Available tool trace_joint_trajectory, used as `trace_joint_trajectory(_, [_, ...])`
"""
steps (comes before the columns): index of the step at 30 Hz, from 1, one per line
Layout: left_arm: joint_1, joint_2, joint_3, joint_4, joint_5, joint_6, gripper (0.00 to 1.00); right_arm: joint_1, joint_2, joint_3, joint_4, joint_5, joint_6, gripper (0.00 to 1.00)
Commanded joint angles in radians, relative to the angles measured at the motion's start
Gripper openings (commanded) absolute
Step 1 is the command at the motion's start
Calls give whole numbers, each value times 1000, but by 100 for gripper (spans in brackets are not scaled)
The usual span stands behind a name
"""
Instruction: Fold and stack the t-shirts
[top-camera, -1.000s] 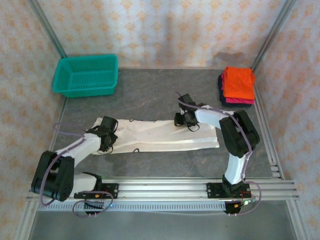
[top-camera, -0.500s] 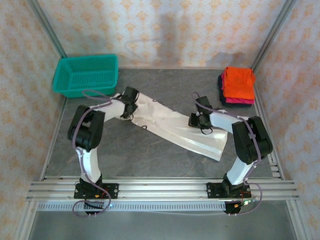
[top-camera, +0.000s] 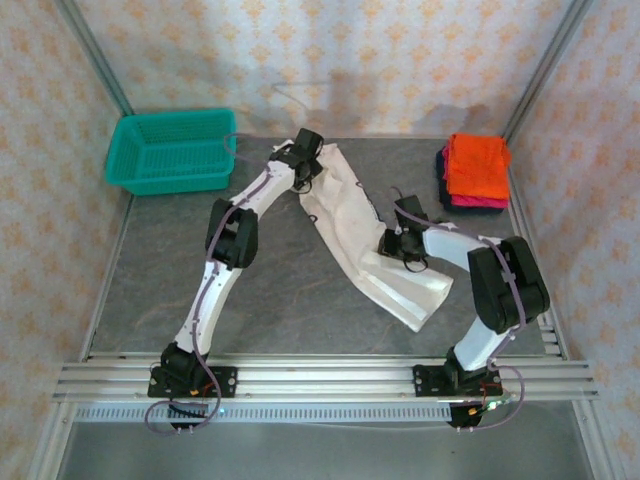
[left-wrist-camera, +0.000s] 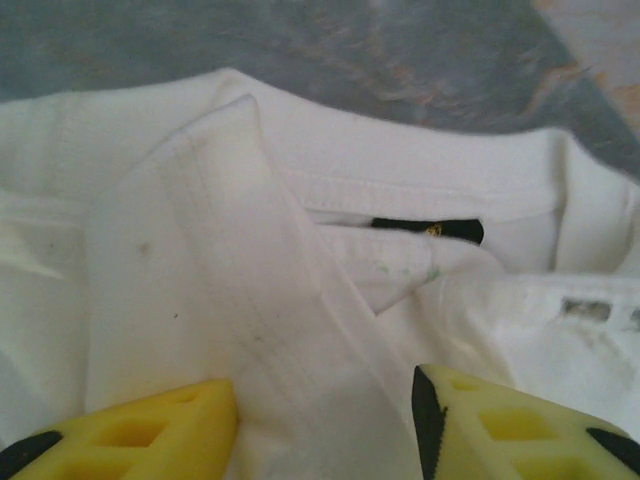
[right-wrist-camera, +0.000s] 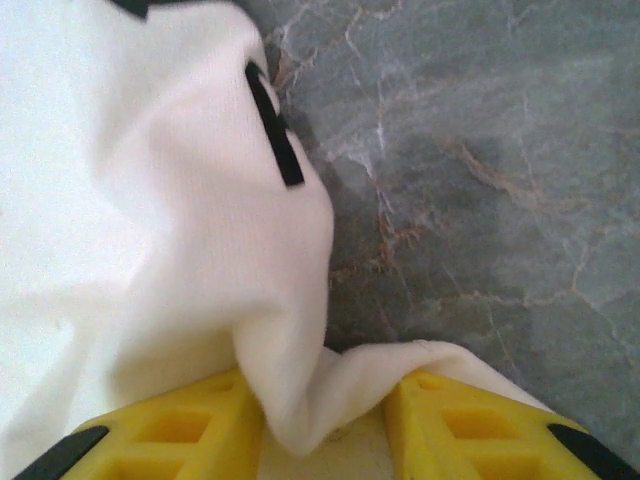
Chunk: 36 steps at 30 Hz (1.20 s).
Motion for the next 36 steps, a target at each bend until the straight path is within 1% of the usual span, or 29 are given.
trace_joint_trajectory(1, [37, 128, 107, -217, 74, 36, 62, 10, -51, -50, -103, 0, 21, 37])
trace_joint_trajectory(3, [57, 117, 115, -195, 121, 45, 72, 9, -91, -42, -122, -15, 19, 39])
trace_joint_trajectory(5, [61, 75, 107, -202, 120, 95, 82, 10, -143, -31, -126, -16, 19, 41])
trace_joint_trajectory(7, [58, 13, 66, -194, 122, 150, 94, 9, -180, -11, -123, -7, 10, 46])
trace_joint_trajectory(9, [53, -71, -7, -182, 115, 194, 100, 12, -189, 29, -124, 8, -6, 52])
trace_joint_trajectory(13, [43, -309, -272, -91, 81, 244, 100, 32, -132, 140, -105, 46, -41, 59])
trace_joint_trajectory(17, [34, -570, -578, 14, 27, 253, 100, 73, 7, 295, -80, 54, -73, 60])
trace_joint_trajectory(20, [22, -795, -868, 92, -15, 238, 100, 112, 135, 430, -46, 52, -88, 60])
trace_joint_trajectory(22, [0, -947, -1052, 123, -58, 232, 100, 134, 218, 520, -20, 53, -76, 59])
trace_joint_trajectory(24, [-39, -1089, -1223, 141, -126, 234, 100, 154, 299, 593, 13, 46, -55, 58])
trace_joint_trajectory(26, [-85, -1235, -1390, 152, -197, 216, 100, 176, 386, 673, 35, 35, -36, 53])
trace_joint_trajectory(28, [-122, -1366, -1521, 154, -235, 165, 100, 193, 470, 750, 35, 18, -16, 49])
trace_joint_trajectory(32, [-201, -1587, -1710, 136, -281, 73, 100, 218, 626, 910, -9, -2, 3, 43])
trace_joint_trajectory(36, [-241, -1692, -1781, 95, -292, 47, 100, 213, 726, 1017, -45, 26, 7, 38])
